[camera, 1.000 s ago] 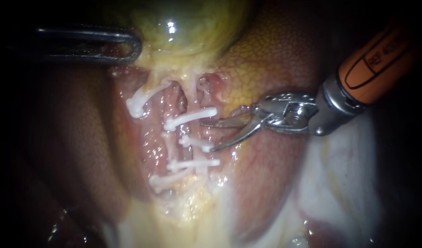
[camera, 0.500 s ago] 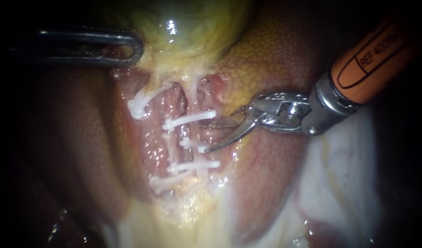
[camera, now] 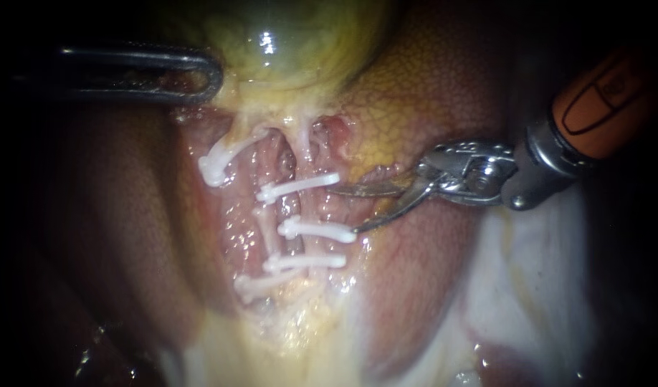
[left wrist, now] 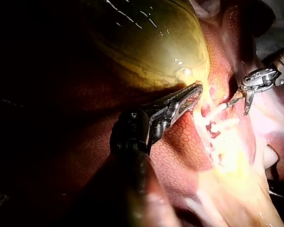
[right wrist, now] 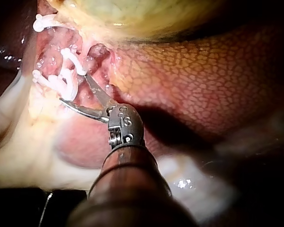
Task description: Go to the cutting position right tube
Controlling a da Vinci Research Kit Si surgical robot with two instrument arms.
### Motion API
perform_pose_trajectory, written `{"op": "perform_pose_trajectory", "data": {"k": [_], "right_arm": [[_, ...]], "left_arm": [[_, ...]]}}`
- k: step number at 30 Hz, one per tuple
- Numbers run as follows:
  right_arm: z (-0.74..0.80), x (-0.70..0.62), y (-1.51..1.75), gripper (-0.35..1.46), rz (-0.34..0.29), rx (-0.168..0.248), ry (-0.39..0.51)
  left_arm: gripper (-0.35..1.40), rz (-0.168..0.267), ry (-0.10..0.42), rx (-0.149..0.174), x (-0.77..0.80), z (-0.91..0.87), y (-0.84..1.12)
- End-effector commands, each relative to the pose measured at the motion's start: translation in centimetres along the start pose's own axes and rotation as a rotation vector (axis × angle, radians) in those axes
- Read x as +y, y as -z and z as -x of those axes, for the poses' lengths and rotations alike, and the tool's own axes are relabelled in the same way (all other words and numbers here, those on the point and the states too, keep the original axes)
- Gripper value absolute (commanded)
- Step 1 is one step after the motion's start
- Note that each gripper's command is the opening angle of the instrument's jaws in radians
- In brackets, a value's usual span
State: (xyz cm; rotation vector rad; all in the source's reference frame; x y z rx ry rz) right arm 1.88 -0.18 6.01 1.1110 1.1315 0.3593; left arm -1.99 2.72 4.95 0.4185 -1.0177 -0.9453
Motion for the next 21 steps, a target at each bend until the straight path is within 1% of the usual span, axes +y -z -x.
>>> {"op": "perform_pose_trajectory", "data": {"k": [1,17,19,21], "right_arm": [[0.00,0.01,-0.01,1.24,0.000,0.000,-0.002],[-0.01,0.13,-0.25,1.24,0.015,0.005,-0.010],[-0.01,0.14,-0.29,1.24,0.009,-0.001,-0.009],[0.00,0.15,-0.32,1.24,0.001,0.004,-0.007]], "left_arm": [[-0.35,0.000,0.000,0.000,0.00,0.00,0.00],[-0.35,0.000,0.000,0.000,0.00,0.00,-0.01],[-0.35,0.000,0.000,0.000,0.00,0.00,-0.01],[-0.35,0.000,0.000,0.000,0.00,0.00,-0.01]]}}
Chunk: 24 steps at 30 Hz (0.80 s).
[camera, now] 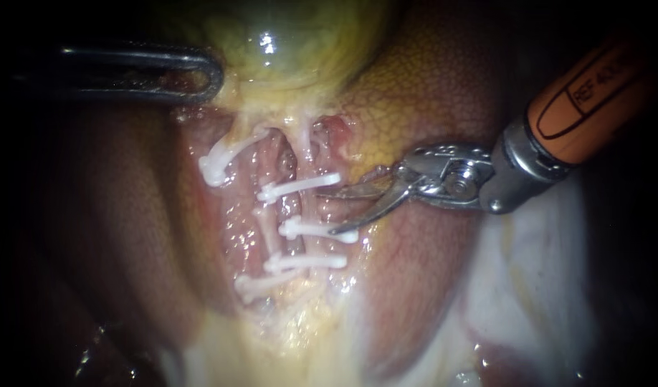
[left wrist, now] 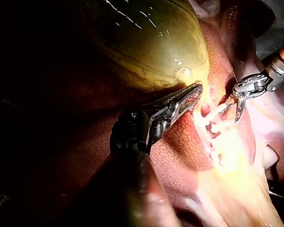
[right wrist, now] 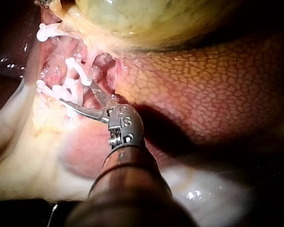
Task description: Go to the cutting position right tube
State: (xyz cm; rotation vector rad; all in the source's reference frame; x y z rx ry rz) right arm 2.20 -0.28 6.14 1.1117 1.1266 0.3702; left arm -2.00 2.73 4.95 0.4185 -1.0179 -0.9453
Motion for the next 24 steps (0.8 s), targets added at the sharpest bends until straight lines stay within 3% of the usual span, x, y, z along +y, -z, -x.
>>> {"op": "perform_pose_trajectory", "data": {"k": [1,11,24], "right_arm": [[0.00,0.01,-0.03,1.24,-0.009,0.003,0.004],[-0.03,0.03,-0.18,1.19,-0.085,0.068,0.030],[-0.16,0.08,-0.48,1.15,-0.124,0.139,0.042]], "left_arm": [[-0.35,0.000,0.000,0.000,0.00,0.00,0.00],[-0.35,0.001,0.000,0.000,0.00,-0.01,-0.01],[-0.35,-0.001,-0.001,0.000,-0.01,-0.02,-0.02]]}}
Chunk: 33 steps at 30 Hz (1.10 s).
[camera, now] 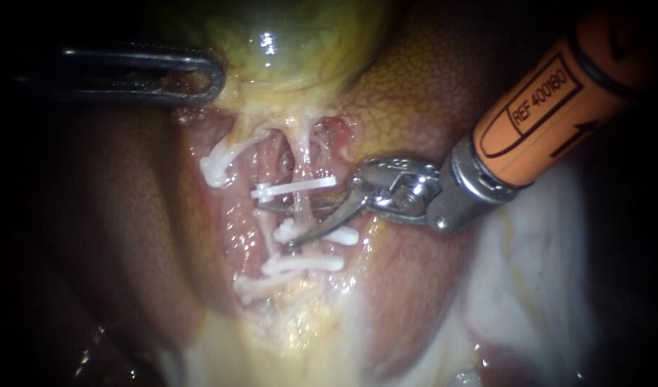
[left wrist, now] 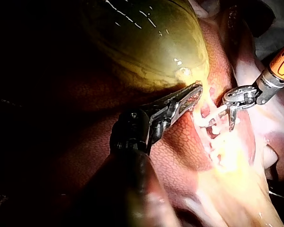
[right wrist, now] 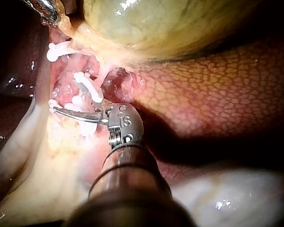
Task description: Go to the cutting position right tube
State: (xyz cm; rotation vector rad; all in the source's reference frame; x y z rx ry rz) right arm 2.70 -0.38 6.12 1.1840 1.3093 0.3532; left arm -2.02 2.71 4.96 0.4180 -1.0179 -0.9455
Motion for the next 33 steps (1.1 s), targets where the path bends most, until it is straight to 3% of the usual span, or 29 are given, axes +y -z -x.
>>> {"op": "perform_pose_trajectory", "data": {"k": [1,14,21,28,33], "right_arm": [[0.00,0.01,-0.02,1.15,-0.002,0.000,0.001],[-0.03,0.02,-0.19,1.12,-0.031,0.039,0.010],[-0.08,-0.13,-0.26,1.10,-0.059,0.039,0.011],[-0.24,-0.32,-0.29,1.10,-0.077,0.038,0.027],[-0.31,-0.36,-0.25,1.10,-0.077,0.042,0.029]], "left_arm": [[-0.35,-0.001,-0.001,0.000,0.00,0.00,0.00],[-0.35,-0.001,-0.001,0.000,0.00,0.00,-0.01],[-0.35,-0.001,-0.001,0.000,0.00,0.00,0.00],[-0.35,-0.002,-0.001,0.000,0.00,0.00,0.00],[-0.35,-0.002,-0.001,0.000,0.00,0.00,0.00]]}}
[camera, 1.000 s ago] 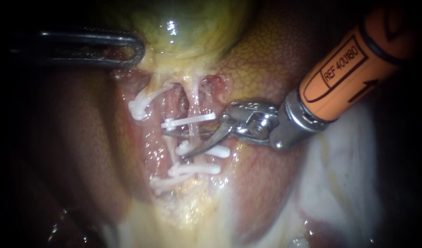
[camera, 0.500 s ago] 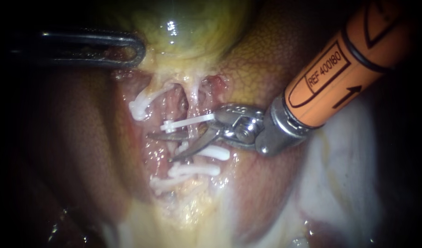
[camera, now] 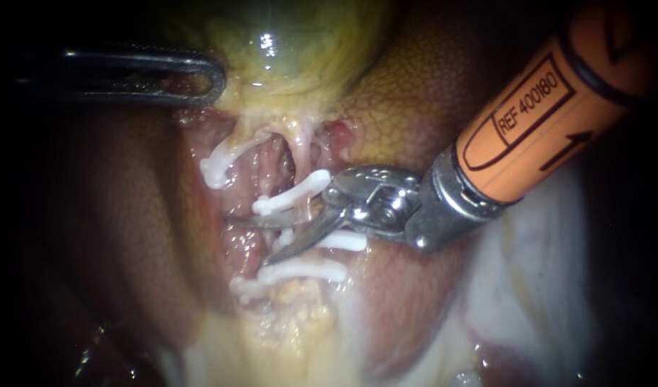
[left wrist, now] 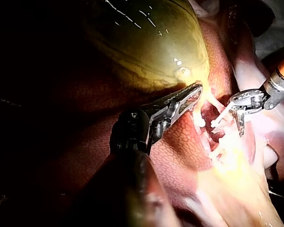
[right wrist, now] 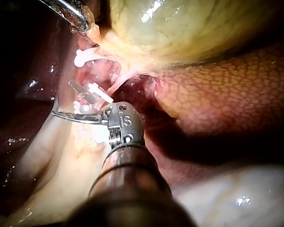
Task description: Go to the cutting position right tube
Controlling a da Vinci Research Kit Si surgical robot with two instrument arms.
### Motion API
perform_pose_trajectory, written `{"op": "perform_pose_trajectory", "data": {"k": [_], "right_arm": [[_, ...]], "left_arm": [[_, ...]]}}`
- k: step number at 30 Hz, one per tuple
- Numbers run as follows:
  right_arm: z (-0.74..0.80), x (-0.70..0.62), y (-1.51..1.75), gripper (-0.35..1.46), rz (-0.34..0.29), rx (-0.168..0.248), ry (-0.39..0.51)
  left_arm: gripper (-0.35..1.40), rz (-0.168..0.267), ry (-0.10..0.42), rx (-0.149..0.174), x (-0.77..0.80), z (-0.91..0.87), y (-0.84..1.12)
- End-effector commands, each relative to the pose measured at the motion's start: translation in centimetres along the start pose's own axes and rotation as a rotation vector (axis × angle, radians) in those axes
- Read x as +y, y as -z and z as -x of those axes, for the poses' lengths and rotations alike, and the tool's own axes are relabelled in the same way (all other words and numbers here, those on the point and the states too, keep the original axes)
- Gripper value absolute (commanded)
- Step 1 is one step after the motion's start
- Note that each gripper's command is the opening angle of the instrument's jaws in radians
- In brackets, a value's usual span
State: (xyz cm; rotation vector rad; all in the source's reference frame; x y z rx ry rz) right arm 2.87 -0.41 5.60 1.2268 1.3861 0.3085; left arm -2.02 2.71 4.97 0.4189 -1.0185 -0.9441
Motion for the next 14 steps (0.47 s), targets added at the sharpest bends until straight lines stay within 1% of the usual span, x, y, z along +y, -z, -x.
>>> {"op": "perform_pose_trajectory", "data": {"k": [1,14], "right_arm": [[0.00,0.00,0.01,1.10,0.001,0.000,-0.001],[0.01,0.02,0.02,1.10,0.002,0.000,-0.001]], "left_arm": [[-0.35,0.000,0.000,0.000,0.00,0.00,0.00],[-0.35,0.000,0.000,0.000,0.00,0.00,0.00]]}}
